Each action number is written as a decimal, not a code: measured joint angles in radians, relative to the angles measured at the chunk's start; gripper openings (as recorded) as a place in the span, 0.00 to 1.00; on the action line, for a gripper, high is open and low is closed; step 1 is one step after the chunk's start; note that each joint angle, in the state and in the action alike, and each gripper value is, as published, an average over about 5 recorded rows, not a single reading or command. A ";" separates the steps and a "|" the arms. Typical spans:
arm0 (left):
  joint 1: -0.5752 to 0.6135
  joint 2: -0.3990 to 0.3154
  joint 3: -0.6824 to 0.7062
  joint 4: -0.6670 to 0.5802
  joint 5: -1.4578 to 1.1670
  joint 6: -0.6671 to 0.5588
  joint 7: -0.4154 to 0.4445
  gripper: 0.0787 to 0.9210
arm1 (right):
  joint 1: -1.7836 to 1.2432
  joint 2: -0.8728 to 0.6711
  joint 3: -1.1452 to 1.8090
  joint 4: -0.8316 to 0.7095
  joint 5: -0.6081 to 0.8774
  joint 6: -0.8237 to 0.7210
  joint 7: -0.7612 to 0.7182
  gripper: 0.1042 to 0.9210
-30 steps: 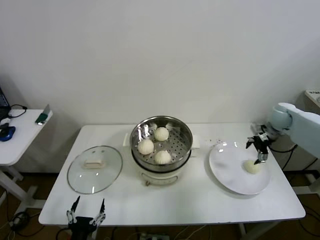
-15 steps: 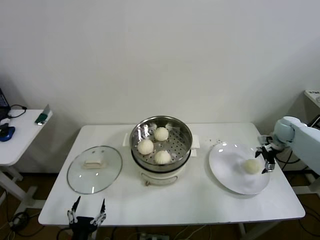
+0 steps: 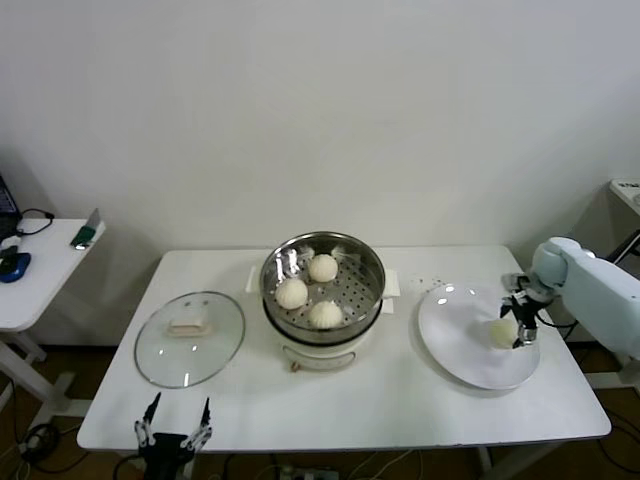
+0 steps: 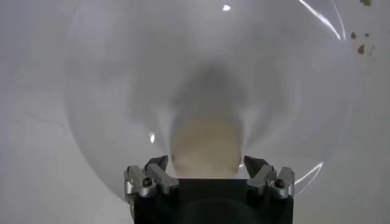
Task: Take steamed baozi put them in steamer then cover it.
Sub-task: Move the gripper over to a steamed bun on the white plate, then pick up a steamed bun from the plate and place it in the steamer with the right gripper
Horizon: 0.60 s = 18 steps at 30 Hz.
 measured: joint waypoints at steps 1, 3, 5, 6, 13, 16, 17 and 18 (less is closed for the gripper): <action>-0.001 0.000 0.000 0.000 0.000 0.001 0.000 0.88 | -0.001 0.004 0.002 -0.006 -0.002 0.002 -0.002 0.87; -0.003 0.000 0.001 0.000 0.001 0.002 0.000 0.88 | -0.001 0.010 0.007 -0.015 -0.006 0.006 -0.005 0.84; -0.004 0.000 0.002 -0.001 0.001 0.002 0.000 0.88 | -0.002 0.014 0.010 -0.023 -0.009 0.009 -0.008 0.80; -0.004 0.000 0.002 -0.001 0.001 0.003 0.000 0.88 | -0.003 0.015 0.011 -0.026 -0.010 0.011 -0.009 0.79; -0.001 -0.001 0.003 -0.003 0.003 0.003 0.000 0.88 | -0.004 0.019 0.021 -0.033 -0.010 0.014 -0.016 0.74; -0.001 -0.001 0.004 -0.005 0.003 0.003 0.000 0.88 | 0.004 0.016 0.017 -0.030 -0.003 0.012 -0.018 0.73; -0.001 -0.001 0.005 -0.005 0.003 0.003 0.000 0.88 | 0.008 0.014 0.013 -0.028 0.002 0.011 -0.019 0.73; -0.001 -0.001 0.006 -0.006 0.004 0.003 0.000 0.88 | 0.014 0.013 0.008 -0.025 0.009 0.008 -0.020 0.73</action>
